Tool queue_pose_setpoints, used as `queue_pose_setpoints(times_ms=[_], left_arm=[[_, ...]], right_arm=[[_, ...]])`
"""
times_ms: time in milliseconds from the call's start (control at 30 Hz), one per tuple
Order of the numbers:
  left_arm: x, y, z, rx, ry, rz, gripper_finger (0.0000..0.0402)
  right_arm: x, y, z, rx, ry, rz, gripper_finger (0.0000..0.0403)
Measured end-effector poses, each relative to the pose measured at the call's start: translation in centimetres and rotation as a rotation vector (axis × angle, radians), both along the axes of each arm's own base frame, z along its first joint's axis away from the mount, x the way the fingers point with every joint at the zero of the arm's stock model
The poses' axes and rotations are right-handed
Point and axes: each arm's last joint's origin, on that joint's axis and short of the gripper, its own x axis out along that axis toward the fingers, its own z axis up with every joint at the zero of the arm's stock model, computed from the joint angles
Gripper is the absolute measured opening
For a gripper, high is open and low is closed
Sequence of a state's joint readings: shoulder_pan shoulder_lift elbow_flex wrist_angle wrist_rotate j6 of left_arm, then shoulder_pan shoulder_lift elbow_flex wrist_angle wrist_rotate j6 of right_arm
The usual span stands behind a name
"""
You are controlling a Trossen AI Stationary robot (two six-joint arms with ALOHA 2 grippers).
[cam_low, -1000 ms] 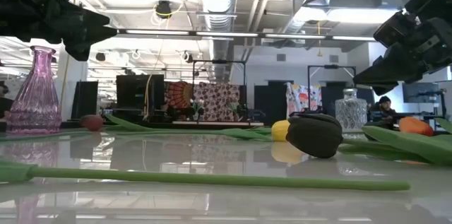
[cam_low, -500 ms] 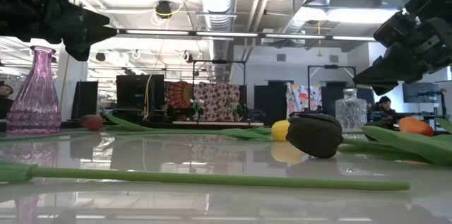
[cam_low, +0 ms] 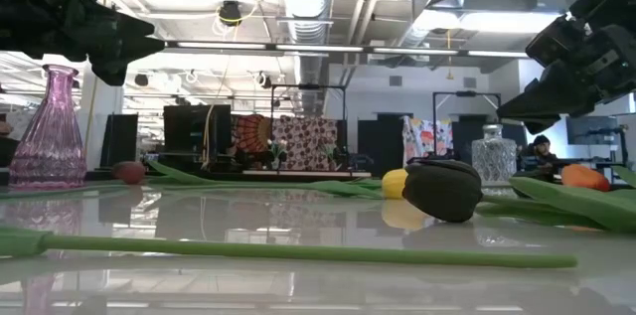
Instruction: Sort flowers into vase by color
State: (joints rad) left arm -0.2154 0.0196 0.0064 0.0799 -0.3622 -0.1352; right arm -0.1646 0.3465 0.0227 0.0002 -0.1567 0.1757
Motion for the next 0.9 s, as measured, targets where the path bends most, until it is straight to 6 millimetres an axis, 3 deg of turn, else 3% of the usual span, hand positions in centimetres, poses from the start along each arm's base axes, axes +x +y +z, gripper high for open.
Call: queue_pose_setpoints(times_ms=[733,900], left_arm=[[-0.02,0.05,0.21,-0.004,-0.022,0.017,0.0149],[-0.07,0.06,0.62,-0.211,-0.095,-0.002,0.0149]], right_arm=[[0.0,0.0,0.0,0.0,0.0,0.0,0.0054],[0.0,0.0,0.01,0.0,0.0,0.0,0.0054]])
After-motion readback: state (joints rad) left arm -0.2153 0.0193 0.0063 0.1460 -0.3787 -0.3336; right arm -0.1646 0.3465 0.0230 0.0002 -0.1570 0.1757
